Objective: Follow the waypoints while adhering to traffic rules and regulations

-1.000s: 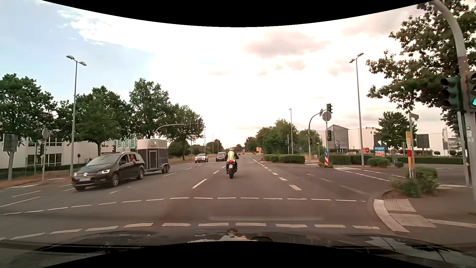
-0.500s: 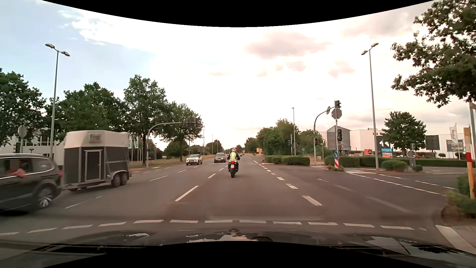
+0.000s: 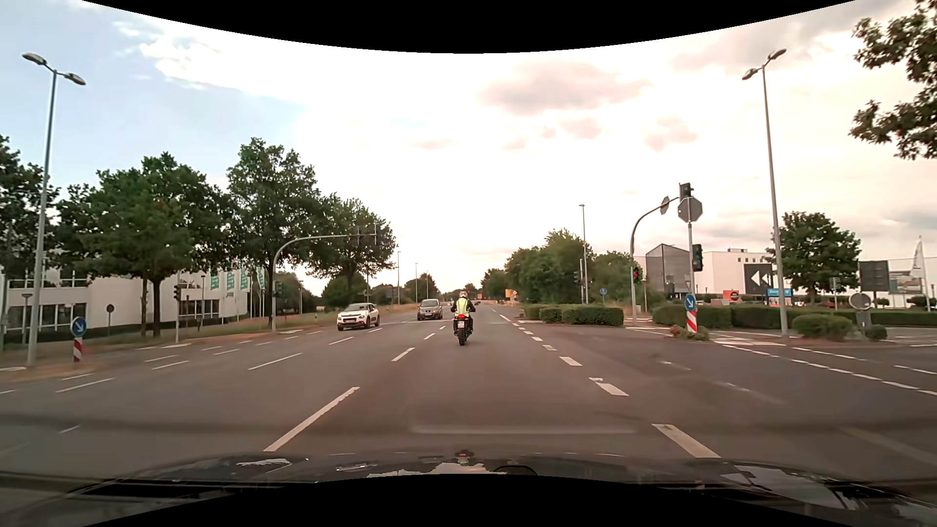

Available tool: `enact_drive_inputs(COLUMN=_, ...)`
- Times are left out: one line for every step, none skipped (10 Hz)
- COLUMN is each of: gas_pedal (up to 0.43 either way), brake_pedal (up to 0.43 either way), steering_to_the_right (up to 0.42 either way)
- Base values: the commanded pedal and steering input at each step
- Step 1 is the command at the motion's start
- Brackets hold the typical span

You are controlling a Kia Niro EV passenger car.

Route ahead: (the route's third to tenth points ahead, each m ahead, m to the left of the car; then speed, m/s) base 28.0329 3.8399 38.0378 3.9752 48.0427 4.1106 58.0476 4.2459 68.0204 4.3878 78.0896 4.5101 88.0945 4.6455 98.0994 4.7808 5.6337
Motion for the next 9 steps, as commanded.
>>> enact_drive_inputs(gas_pedal=0.26, brake_pedal=0.0, steering_to_the_right=0.0)
enact_drive_inputs(gas_pedal=0.26, brake_pedal=0.0, steering_to_the_right=0.0)
enact_drive_inputs(gas_pedal=0.26, brake_pedal=0.0, steering_to_the_right=0.0)
enact_drive_inputs(gas_pedal=0.268, brake_pedal=0.0, steering_to_the_right=0.0)
enact_drive_inputs(gas_pedal=0.287, brake_pedal=0.0, steering_to_the_right=0.0)
enact_drive_inputs(gas_pedal=0.287, brake_pedal=0.0, steering_to_the_right=0.0)
enact_drive_inputs(gas_pedal=0.287, brake_pedal=0.0, steering_to_the_right=0.0)
enact_drive_inputs(gas_pedal=0.287, brake_pedal=0.0, steering_to_the_right=0.0)
enact_drive_inputs(gas_pedal=0.287, brake_pedal=0.0, steering_to_the_right=0.0)
